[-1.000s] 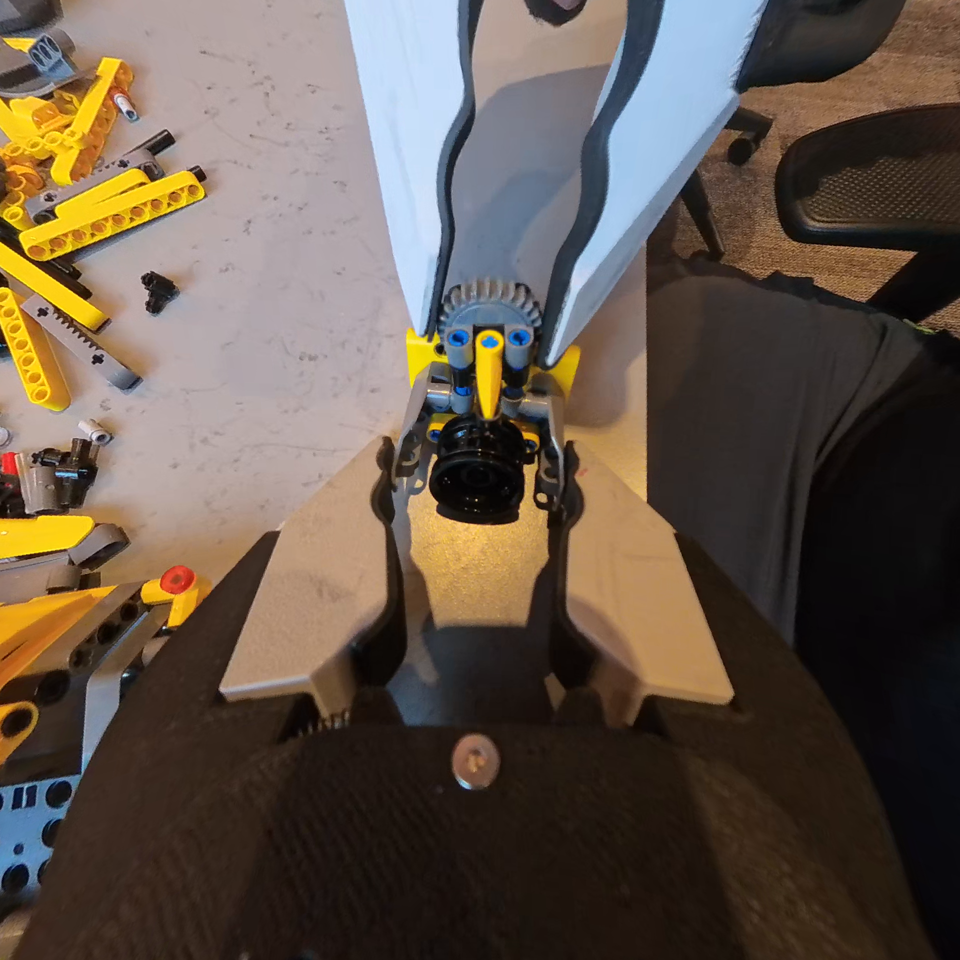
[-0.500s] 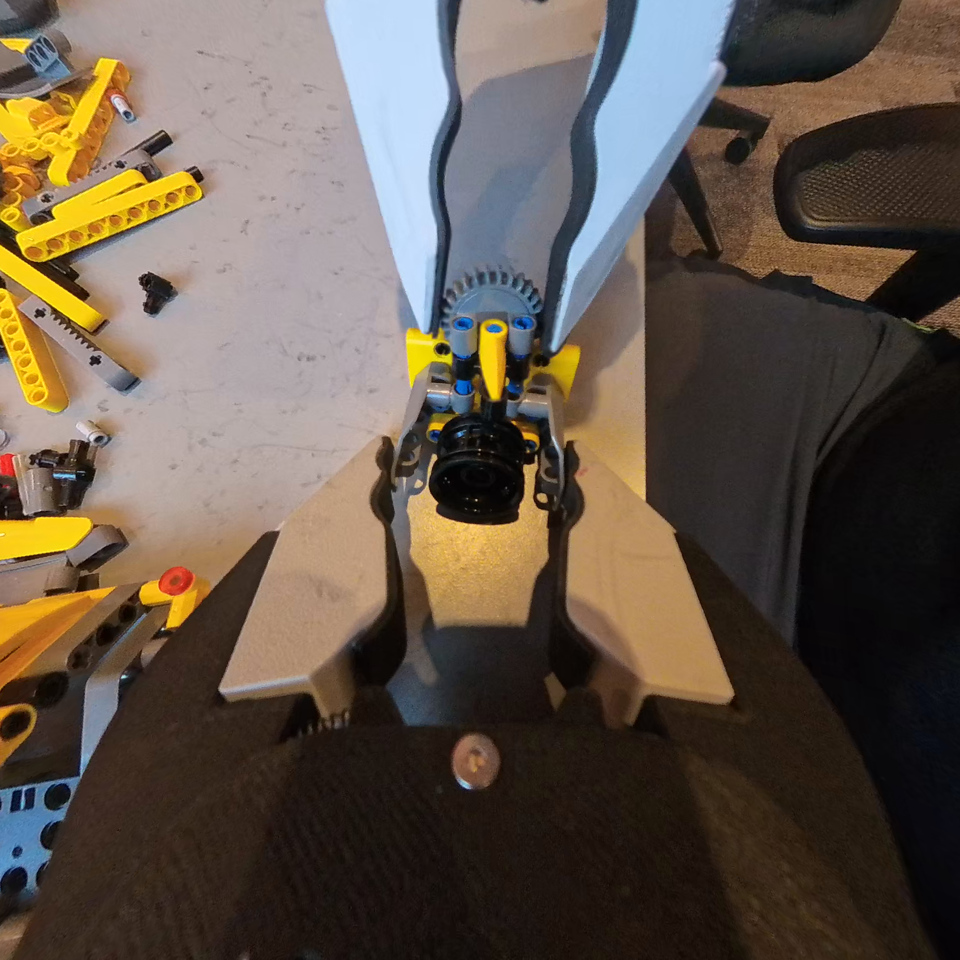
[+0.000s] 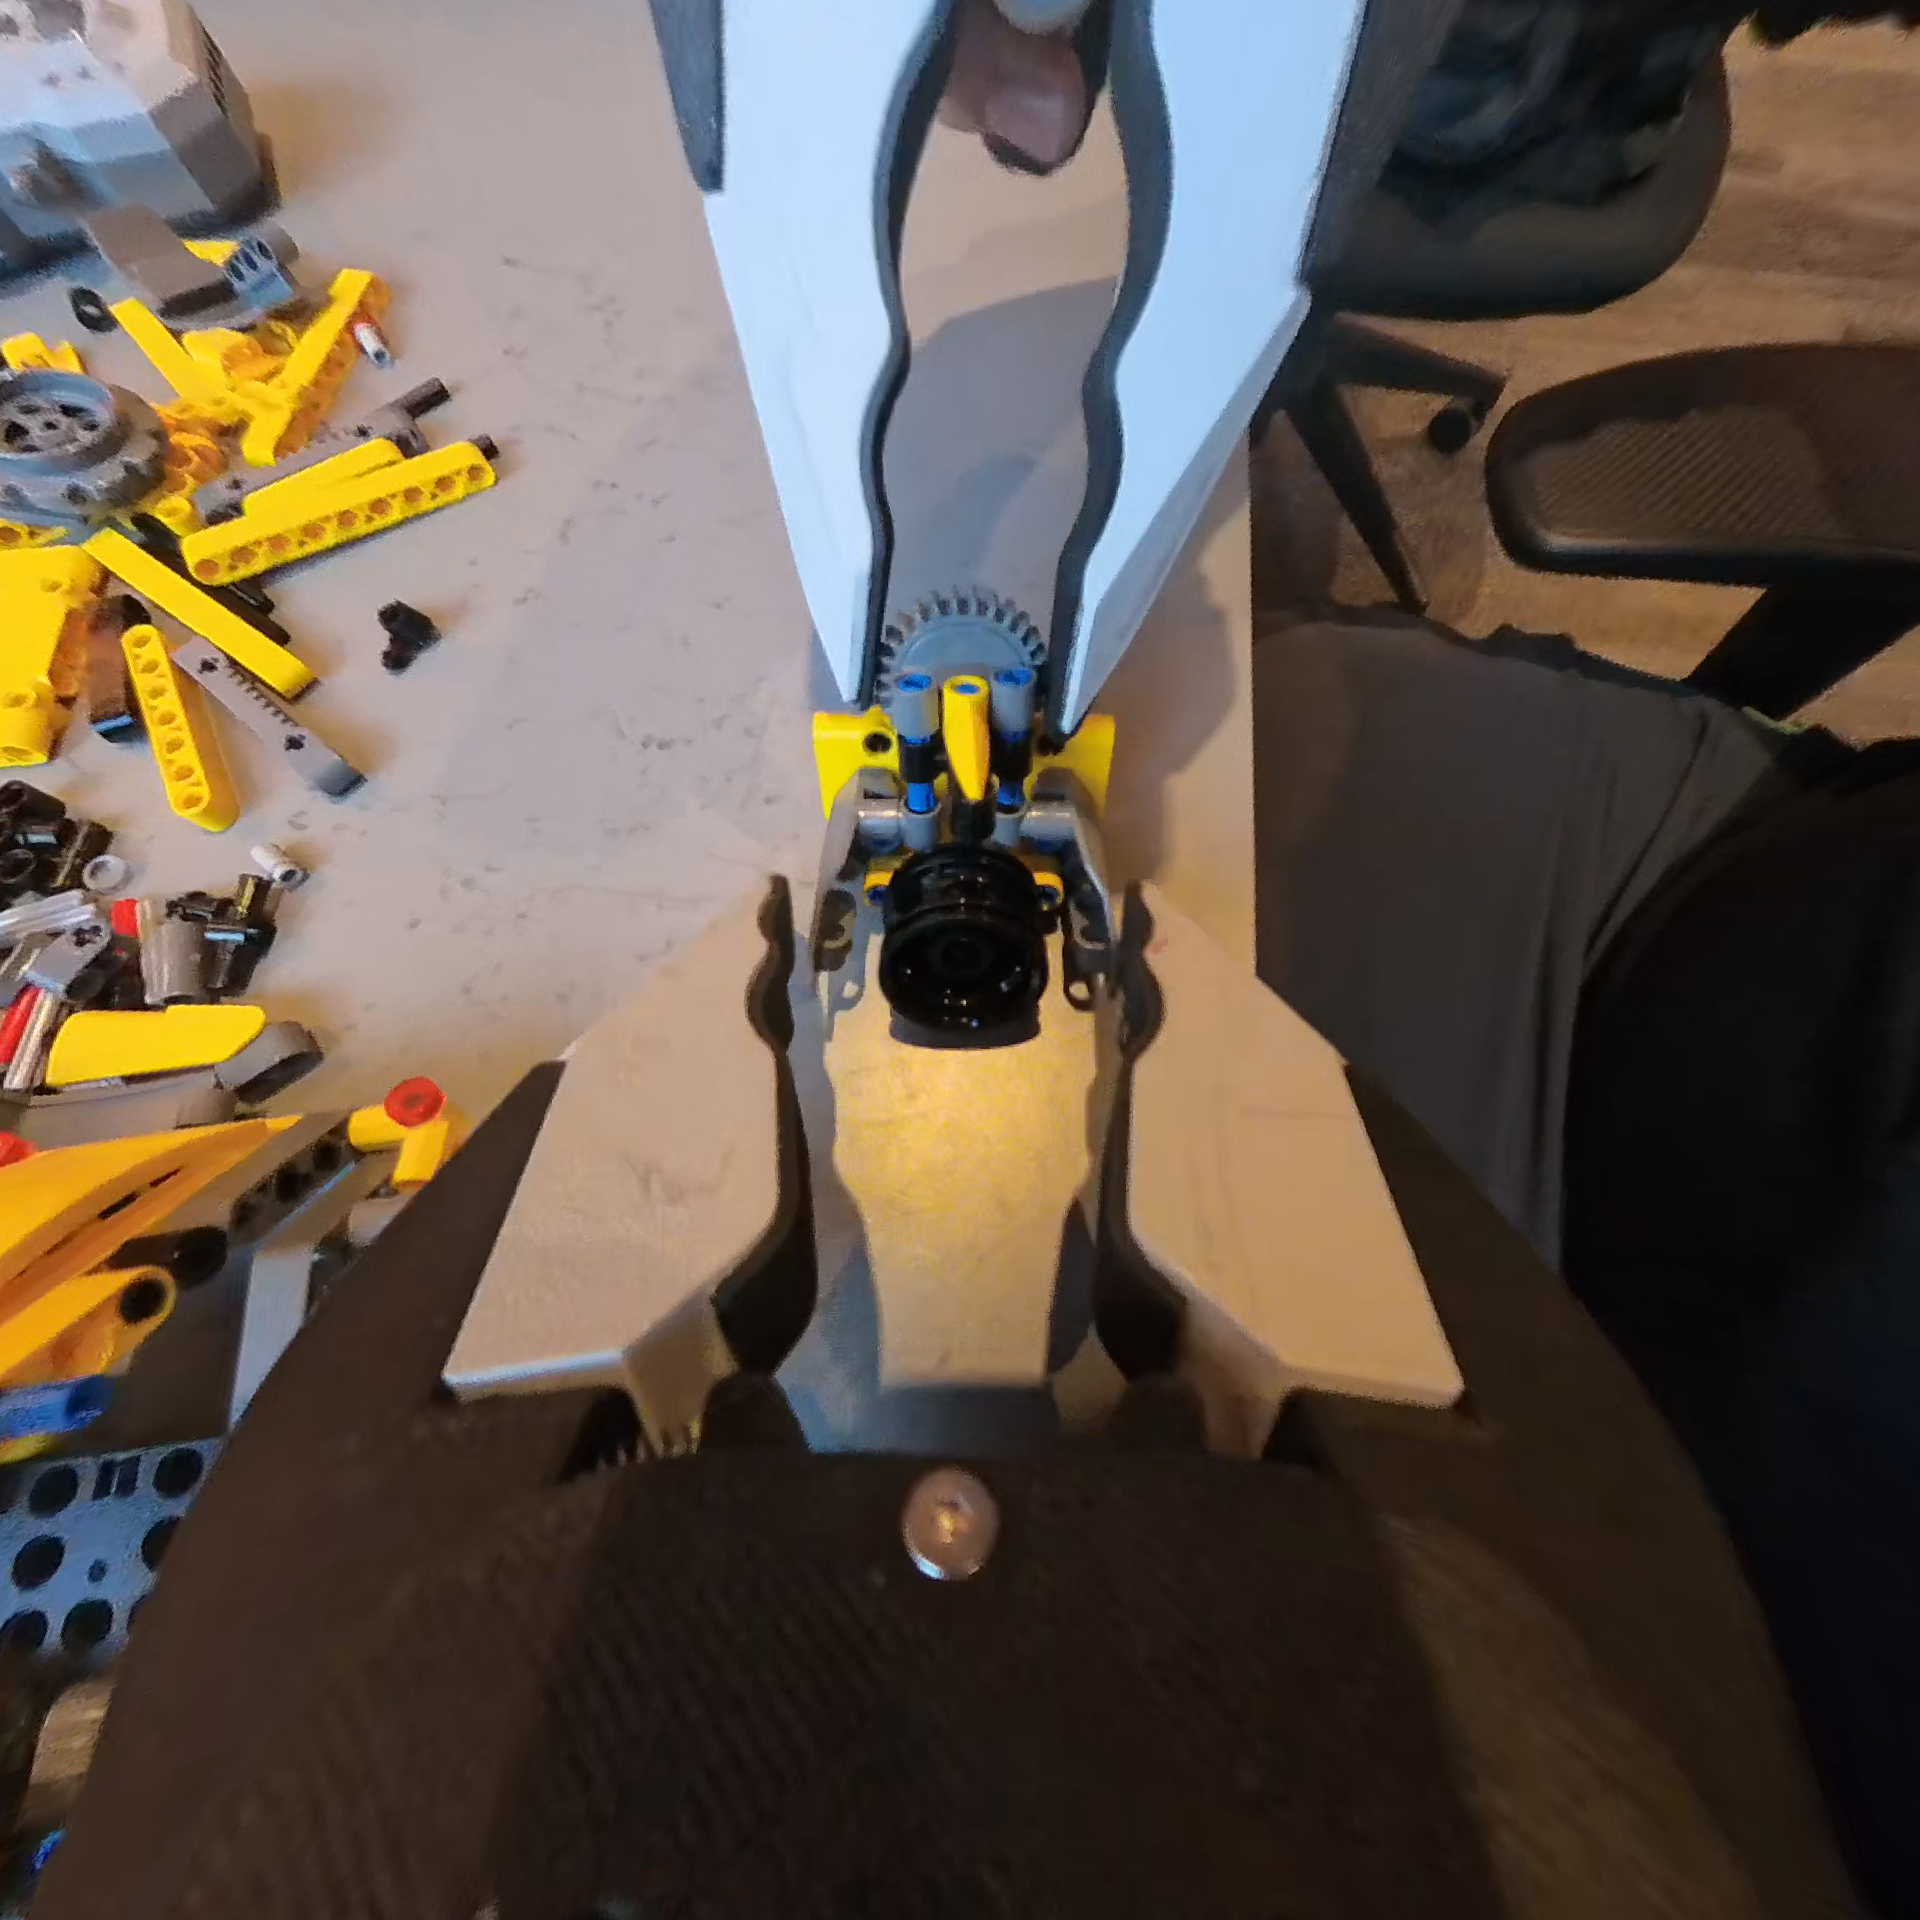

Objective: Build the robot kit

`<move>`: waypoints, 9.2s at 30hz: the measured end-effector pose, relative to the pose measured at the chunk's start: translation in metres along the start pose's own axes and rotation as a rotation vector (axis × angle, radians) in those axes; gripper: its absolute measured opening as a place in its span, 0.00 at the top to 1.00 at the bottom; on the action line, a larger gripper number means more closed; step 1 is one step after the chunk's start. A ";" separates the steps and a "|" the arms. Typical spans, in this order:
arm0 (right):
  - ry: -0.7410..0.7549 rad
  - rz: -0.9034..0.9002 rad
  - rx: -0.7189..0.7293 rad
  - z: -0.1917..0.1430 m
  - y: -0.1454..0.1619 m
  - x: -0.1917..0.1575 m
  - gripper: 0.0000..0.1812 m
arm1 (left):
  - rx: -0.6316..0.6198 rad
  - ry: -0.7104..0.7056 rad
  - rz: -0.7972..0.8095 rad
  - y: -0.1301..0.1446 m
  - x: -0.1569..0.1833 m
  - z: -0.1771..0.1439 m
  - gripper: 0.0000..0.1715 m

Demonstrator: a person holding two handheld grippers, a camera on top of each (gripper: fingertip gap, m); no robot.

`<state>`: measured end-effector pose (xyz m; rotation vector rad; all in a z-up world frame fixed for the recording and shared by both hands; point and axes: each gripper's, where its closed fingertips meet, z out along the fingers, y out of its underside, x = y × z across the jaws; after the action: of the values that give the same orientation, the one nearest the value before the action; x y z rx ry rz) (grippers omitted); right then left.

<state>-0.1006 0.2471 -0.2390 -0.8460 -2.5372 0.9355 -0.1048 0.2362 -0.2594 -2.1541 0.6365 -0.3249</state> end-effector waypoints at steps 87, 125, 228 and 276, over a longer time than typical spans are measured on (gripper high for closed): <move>0.198 0.160 0.185 -0.011 0.037 -0.020 0.87 | -0.034 0.071 -0.033 -0.023 0.031 0.031 1.00; -0.228 0.954 0.839 -0.040 -0.002 -0.023 0.87 | -0.007 -0.483 0.485 -0.056 0.018 0.020 0.82; 0.440 -0.264 0.512 -0.083 -0.077 -0.101 0.91 | 0.740 0.112 0.576 -0.102 0.117 -0.053 0.83; 0.437 -0.268 0.243 -0.062 -0.046 -0.086 0.82 | 0.103 0.179 0.343 -0.040 0.093 -0.001 0.83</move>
<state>-0.0242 0.1957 -0.1687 -0.5473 -2.0495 0.8421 -0.0142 0.2055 -0.2262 -1.8892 1.0516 -0.3567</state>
